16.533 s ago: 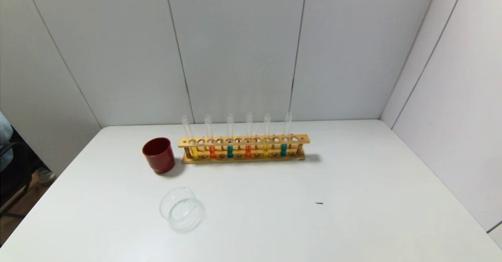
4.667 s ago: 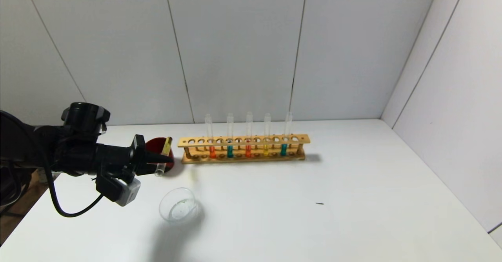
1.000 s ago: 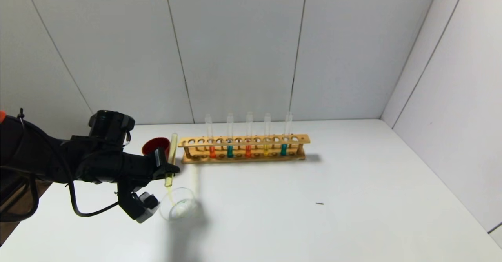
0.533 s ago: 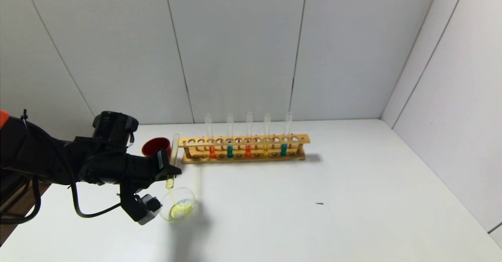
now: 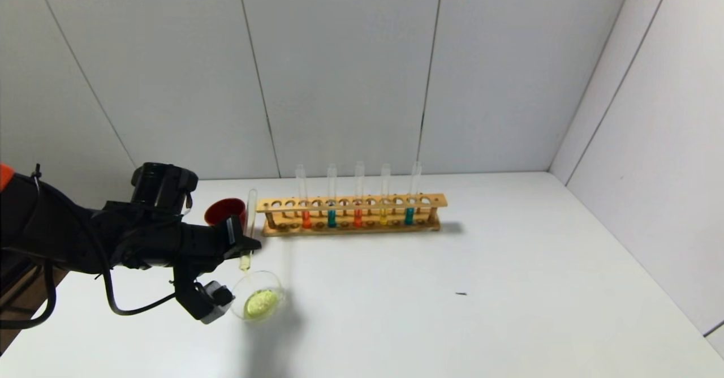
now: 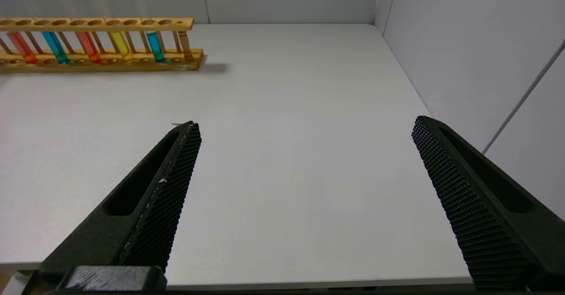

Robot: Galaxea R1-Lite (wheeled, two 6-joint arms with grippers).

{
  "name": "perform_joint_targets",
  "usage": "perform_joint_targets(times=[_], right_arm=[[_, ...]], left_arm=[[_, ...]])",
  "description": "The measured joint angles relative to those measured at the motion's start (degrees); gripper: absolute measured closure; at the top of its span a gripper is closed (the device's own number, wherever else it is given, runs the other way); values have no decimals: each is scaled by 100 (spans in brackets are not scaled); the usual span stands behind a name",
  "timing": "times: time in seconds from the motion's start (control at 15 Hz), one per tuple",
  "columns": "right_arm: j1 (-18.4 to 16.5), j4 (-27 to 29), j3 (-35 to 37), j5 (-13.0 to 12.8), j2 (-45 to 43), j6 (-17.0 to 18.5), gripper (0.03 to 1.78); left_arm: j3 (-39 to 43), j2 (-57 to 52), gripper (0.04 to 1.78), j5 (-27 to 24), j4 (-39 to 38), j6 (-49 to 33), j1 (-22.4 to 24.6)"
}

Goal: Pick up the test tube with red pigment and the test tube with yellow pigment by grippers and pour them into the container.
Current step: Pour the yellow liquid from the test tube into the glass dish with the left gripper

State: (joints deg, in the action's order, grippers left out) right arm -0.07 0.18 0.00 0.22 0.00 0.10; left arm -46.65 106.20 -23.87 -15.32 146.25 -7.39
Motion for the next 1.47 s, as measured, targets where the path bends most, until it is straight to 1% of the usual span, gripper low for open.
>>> perform_joint_targets(times=[0.2, 0.53, 0.8, 1.2, 1.47], right_arm=[[0, 0, 0, 2, 0, 0, 6], [-2, 0, 0, 0, 0, 0, 6], [-2, 0, 0, 0, 0, 0, 6], [-2, 0, 0, 2, 0, 0, 6], [-2, 0, 0, 2, 0, 0, 6]], left_arm=[[247, -66, 151, 55, -562, -24, 0], [401, -174, 151, 67, -579, 6, 0], [614, -424, 151, 323, -579, 89, -49], [752, -563, 151, 450, -606, 94, -187], [820, -557, 151, 422, -1201, 232, -258]])
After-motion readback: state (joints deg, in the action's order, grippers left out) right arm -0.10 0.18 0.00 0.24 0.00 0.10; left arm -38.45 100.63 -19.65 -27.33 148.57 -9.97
